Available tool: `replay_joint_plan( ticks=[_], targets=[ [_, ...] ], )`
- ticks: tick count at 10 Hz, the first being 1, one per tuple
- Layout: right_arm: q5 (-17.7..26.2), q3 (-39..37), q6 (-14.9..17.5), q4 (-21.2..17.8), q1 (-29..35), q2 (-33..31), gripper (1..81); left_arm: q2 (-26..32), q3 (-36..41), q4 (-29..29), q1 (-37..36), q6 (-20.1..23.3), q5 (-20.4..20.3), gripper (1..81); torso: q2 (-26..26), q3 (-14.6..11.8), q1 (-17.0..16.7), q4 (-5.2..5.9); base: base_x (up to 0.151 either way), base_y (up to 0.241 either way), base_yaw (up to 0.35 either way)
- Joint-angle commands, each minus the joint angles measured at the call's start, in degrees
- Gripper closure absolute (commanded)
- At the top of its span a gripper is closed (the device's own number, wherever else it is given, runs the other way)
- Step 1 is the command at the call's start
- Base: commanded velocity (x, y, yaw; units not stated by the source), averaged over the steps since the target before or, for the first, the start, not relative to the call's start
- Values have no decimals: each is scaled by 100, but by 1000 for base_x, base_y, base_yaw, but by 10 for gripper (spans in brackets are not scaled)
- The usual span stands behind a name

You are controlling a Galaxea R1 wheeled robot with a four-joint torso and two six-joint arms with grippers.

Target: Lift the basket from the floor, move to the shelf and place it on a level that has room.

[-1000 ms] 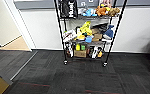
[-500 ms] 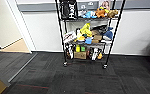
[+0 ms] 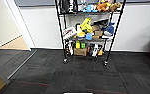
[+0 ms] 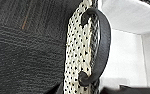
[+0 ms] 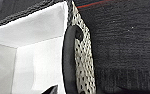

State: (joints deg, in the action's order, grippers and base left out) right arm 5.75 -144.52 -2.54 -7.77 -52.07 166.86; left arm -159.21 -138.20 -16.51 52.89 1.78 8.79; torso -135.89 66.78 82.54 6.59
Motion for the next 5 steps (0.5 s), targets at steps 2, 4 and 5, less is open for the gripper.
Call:
replay_joint_plan(
  ticks=[2, 4, 5],
  targets=[
    [207, 48, -186, -190, 842, 42, 10, 91, 21, -54, -908, 7, 325, 10, -133, 44, 81, 0, 0, 0, 0],
    [207, 65, -221, -304, 983, 51, 10, 108, 30, -54, -1092, 7, 457, 10, -461, 61, 286, 0, 0, 0, 0],
    [207, 100, -230, -357, 1009, 60, 10, 100, 22, -54, -1110, 7, 501, 10, -496, 61, 308, 0, 0, 0, 0]
  ],
)
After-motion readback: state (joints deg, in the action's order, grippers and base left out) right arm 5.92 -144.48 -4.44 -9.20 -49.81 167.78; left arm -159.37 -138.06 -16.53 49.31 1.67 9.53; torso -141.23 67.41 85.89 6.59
